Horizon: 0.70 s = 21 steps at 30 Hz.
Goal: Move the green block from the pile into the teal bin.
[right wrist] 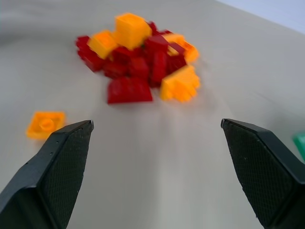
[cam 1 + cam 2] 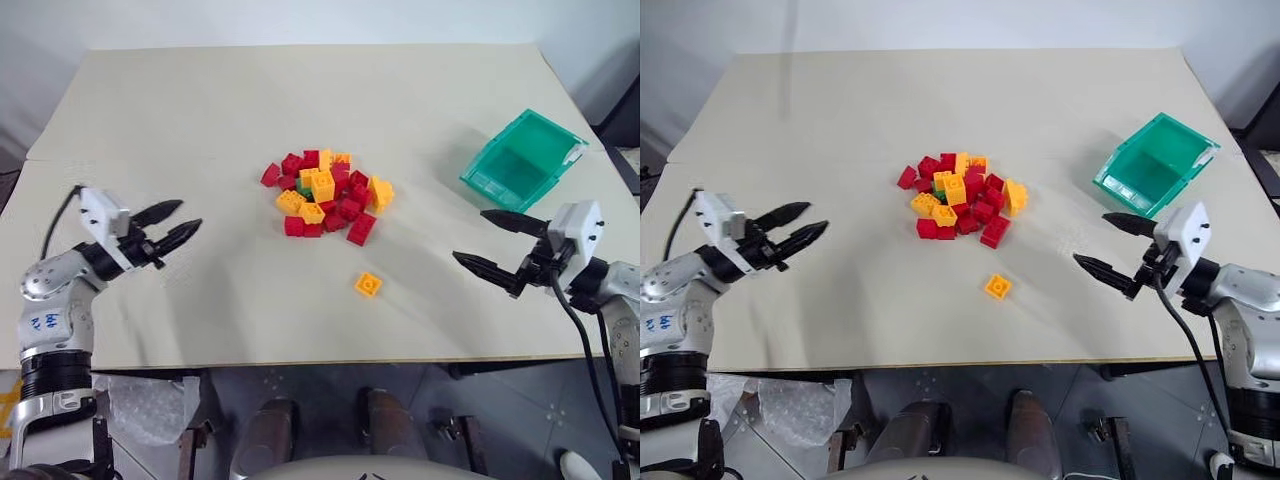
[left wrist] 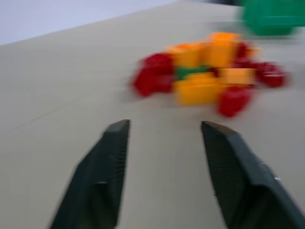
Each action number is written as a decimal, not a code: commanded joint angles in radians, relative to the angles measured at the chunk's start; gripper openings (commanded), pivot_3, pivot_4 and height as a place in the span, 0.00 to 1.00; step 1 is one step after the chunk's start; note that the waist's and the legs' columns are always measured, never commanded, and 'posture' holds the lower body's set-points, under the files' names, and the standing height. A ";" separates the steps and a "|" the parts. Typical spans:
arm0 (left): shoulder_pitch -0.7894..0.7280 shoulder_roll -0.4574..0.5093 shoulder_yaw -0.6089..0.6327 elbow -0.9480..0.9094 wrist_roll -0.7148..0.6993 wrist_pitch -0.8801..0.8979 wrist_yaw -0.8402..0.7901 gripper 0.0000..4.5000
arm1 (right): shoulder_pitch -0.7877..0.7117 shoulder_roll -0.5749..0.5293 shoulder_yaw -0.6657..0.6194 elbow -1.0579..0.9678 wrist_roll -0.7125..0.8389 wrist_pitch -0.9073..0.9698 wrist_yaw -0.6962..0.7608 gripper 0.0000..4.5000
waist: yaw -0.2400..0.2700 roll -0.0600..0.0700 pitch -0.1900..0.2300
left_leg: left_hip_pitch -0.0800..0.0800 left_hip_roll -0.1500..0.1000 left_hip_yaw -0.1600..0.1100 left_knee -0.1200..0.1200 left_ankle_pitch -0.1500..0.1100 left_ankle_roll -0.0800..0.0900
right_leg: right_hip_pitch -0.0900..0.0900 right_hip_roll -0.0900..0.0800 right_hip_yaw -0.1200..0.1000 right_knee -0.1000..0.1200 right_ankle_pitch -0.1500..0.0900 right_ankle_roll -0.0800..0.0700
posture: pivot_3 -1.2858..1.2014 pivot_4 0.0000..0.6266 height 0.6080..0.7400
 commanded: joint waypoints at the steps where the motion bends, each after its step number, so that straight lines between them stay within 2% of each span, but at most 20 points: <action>1: -0.092 -0.041 -0.084 0.018 0.010 -0.034 -0.094 0.25 | -0.051 0.014 0.047 -0.023 0.007 0.023 -0.005 1.00 | 0.004 0.000 0.000 | 0.000 0.000 0.000 0.000 0.000 0.000 | 0.000 0.000 0.000 0.000 0.000 0.000 | 0.52 0.24 1.00; 4: -0.169 -0.086 -0.126 0.078 0.024 -0.060 -0.131 0.04 | -0.087 0.028 0.074 -0.014 -0.006 0.031 -0.023 1.00 | 0.006 0.000 0.000 | 0.000 -0.001 0.000 0.001 0.000 0.000 | 0.000 0.000 0.000 0.000 0.000 0.000 | 0.52 0.24 1.00; 5: -0.200 -0.103 -0.138 0.107 0.029 -0.068 -0.138 0.02 | -0.096 0.032 0.081 -0.012 -0.010 0.032 -0.028 1.00 | 0.007 0.000 0.000 | -0.001 -0.004 0.001 0.001 0.000 0.000 | -0.001 0.001 0.000 0.000 0.000 0.000 | 0.52 0.24 1.00; 16: -0.478 -0.283 -0.272 0.510 0.181 -0.213 -0.199 0.02 | -0.082 0.069 0.088 -0.027 -0.023 0.022 -0.088 1.00 | 0.013 -0.001 0.001 | -0.002 -0.006 0.009 0.001 0.000 0.001 | -0.001 0.001 0.000 0.000 0.001 0.001 | 0.52 0.24 1.00; 21: -0.665 -0.388 -0.310 0.829 0.353 -0.254 0.139 0.02 | -0.030 0.084 0.073 -0.073 -0.024 0.035 -0.143 1.00 | 0.018 -0.003 0.002 | -0.002 -0.007 0.010 0.002 0.001 0.003 | -0.001 0.000 0.000 0.000 0.002 0.003 | 0.52 0.24 1.00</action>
